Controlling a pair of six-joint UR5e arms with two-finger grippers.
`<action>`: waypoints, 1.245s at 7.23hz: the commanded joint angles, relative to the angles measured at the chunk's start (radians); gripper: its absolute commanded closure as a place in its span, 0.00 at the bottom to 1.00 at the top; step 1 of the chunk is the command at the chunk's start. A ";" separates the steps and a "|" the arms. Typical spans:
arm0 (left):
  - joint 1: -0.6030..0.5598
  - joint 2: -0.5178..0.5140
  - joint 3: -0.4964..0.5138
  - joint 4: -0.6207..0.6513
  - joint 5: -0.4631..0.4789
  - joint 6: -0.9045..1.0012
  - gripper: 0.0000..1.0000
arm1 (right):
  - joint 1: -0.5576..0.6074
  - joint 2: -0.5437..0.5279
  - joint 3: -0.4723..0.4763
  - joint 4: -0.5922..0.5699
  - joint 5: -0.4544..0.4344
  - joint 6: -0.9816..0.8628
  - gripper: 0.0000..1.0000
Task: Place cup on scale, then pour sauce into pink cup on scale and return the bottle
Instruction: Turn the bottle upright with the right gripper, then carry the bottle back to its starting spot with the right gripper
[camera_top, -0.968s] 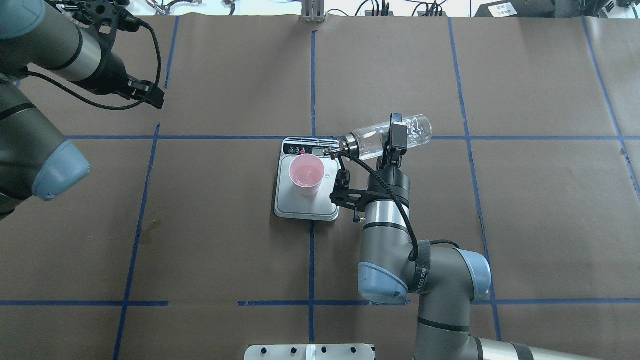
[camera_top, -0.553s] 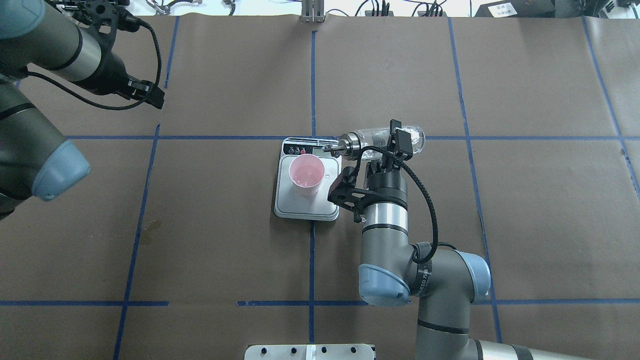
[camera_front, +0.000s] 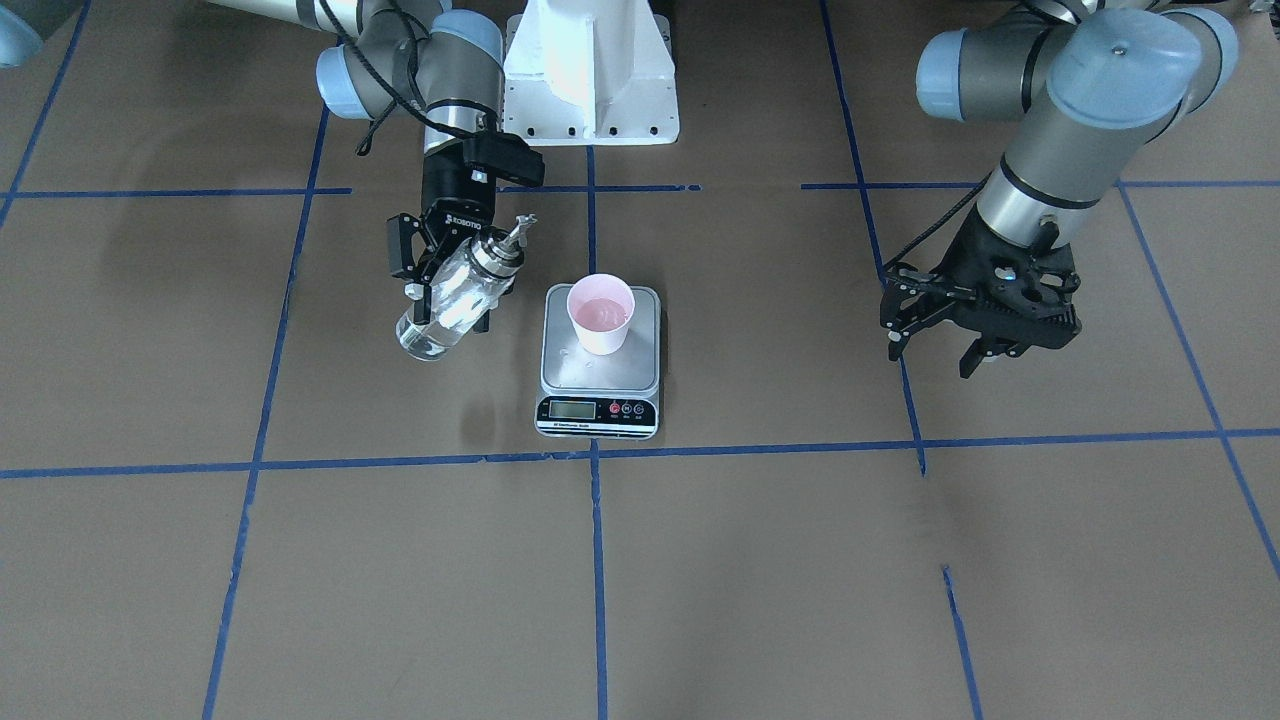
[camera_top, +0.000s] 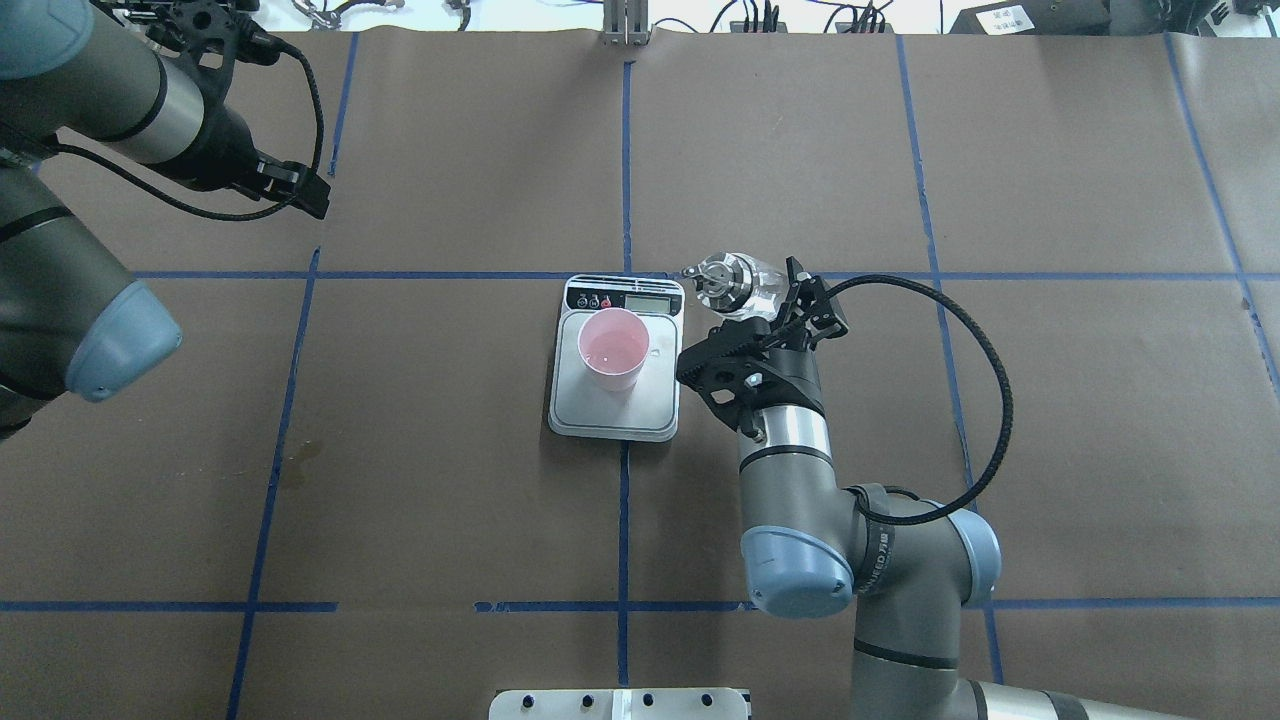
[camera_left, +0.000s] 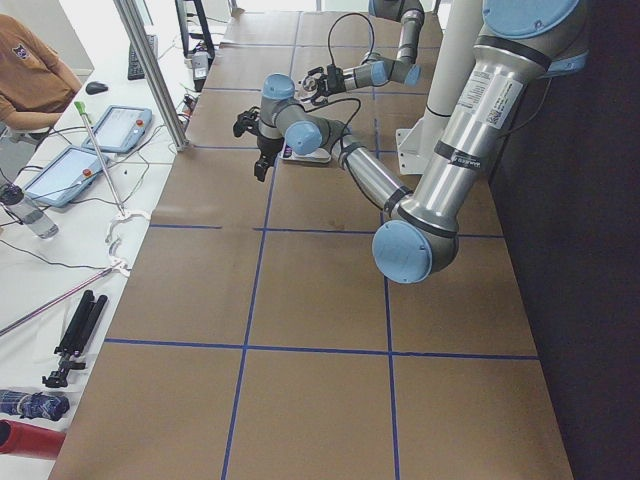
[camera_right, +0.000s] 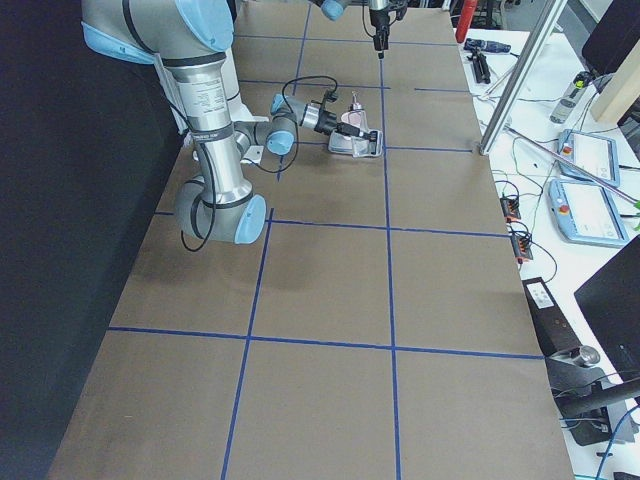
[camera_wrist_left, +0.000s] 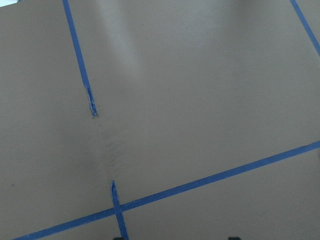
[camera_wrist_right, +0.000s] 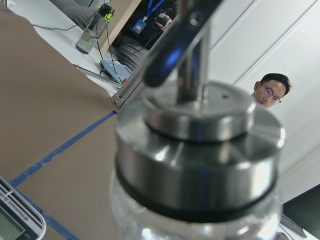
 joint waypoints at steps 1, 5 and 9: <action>0.002 -0.001 0.005 0.000 0.000 0.000 0.25 | 0.003 -0.122 0.029 0.221 0.044 0.226 1.00; 0.003 -0.003 0.007 0.000 0.000 -0.002 0.25 | 0.008 -0.329 0.016 0.517 0.066 0.466 1.00; 0.003 -0.004 0.007 0.000 0.000 -0.012 0.25 | 0.020 -0.374 -0.064 0.516 0.076 0.502 1.00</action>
